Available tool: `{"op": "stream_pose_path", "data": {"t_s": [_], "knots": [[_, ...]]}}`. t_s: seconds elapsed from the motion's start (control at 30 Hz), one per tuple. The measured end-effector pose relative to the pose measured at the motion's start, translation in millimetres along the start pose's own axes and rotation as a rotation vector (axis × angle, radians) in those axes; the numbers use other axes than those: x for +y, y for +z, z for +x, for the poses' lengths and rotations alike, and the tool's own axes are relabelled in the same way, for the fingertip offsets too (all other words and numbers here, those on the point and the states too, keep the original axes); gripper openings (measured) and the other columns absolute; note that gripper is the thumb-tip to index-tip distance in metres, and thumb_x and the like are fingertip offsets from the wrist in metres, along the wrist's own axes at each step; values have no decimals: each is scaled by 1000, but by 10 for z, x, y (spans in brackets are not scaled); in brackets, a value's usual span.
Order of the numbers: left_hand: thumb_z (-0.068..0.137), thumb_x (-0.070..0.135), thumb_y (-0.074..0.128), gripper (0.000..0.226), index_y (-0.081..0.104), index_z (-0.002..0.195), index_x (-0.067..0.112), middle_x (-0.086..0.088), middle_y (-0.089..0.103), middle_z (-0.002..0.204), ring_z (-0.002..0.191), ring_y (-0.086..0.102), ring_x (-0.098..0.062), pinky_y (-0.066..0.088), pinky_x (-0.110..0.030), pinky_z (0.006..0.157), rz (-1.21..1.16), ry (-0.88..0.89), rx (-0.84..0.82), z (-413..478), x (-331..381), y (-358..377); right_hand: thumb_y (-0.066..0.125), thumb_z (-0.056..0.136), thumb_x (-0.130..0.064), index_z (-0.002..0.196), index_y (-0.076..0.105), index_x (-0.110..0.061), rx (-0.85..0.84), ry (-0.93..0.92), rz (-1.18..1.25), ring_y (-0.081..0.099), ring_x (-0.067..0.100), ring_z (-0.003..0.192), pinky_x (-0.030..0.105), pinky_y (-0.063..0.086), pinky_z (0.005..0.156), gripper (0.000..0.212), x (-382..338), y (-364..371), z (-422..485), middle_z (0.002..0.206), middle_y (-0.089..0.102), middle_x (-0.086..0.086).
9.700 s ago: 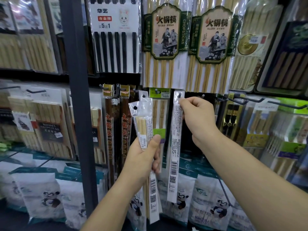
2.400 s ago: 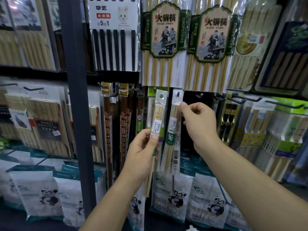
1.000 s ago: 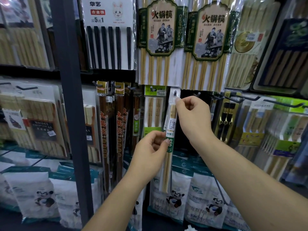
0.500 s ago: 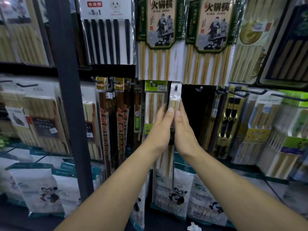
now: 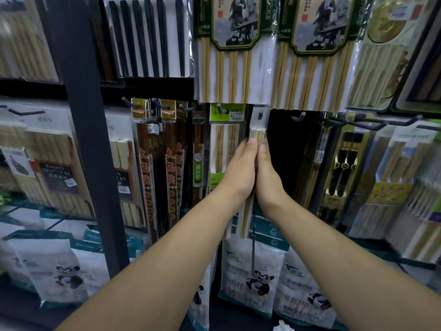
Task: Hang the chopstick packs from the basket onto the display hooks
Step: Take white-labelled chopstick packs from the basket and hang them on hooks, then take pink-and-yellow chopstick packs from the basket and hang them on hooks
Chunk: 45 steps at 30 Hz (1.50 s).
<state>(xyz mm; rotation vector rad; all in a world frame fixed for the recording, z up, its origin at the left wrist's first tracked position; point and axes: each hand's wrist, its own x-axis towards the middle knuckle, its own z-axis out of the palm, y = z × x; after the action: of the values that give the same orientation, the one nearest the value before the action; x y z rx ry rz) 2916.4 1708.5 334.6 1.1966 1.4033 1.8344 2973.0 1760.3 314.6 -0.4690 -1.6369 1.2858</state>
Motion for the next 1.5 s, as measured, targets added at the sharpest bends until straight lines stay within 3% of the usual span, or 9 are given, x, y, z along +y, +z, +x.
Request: {"op": "stream_pose_path", "data": {"t_s": [0.37,0.47,0.53,0.63,0.77,0.9,1.07,1.27,1.5], "knots": [[112,28,38,21,45,127,41,34,51,102,77,48,39,34,10,66,65,4,-3,-203,96,3,23,110,-42,163,10,-26,-27,-48,-95,19,2,150,25,17,123,56,11,-146,-79,168,16,-7],[109,23,48,35,51,143,29,17,59,139,125,49,19,39,-7,105,103,20,-48,-426,70,-67,28,110,-45,162,15,-28,-3,-26,-165,25,-8,140,9,24,109,56,1,-289,-312,163,20,-14],[107,23,53,56,33,160,20,11,40,160,140,38,7,32,-17,117,152,9,-66,-631,45,-156,30,108,-48,160,24,-31,21,3,-254,29,-5,139,17,25,108,55,12,-405,-544,160,28,-16],[105,24,57,51,42,154,25,25,45,144,115,48,23,38,3,94,269,29,-8,-946,-83,-308,37,106,-46,149,42,-32,59,21,-351,43,-11,123,8,31,94,45,31,-556,-949,147,43,-17],[102,28,61,19,67,119,35,22,71,110,102,64,9,52,-14,89,386,-5,87,-1339,-428,-535,49,104,-36,114,60,-39,31,71,-371,55,-10,104,7,44,78,16,126,-665,-1585,116,60,-19],[101,28,62,10,66,97,35,8,71,91,84,67,-3,54,-20,75,455,-203,153,-1739,-1021,-761,54,102,-34,95,64,-42,-109,282,-387,64,8,84,28,52,71,15,475,-718,-2221,93,67,-12],[102,27,60,14,63,112,17,1,66,97,91,65,-18,52,-31,79,704,-508,153,-2475,-1968,-1023,62,98,-19,83,66,-28,-300,491,-539,60,8,68,29,48,66,18,1326,-775,-2975,73,67,-5],[101,39,56,48,52,136,7,-18,55,131,126,49,-39,44,-48,103,917,-841,131,-3395,-2794,-1232,62,95,-10,95,72,-5,-628,784,-755,68,28,89,37,51,81,11,2405,-792,-3762,91,73,11],[88,72,41,39,47,98,35,8,64,88,85,64,-24,51,-41,75,765,-909,129,-3850,-3129,-1250,66,95,-18,102,72,-11,-825,895,-826,66,24,92,35,51,79,11,2946,-818,-4321,96,71,8]]}}
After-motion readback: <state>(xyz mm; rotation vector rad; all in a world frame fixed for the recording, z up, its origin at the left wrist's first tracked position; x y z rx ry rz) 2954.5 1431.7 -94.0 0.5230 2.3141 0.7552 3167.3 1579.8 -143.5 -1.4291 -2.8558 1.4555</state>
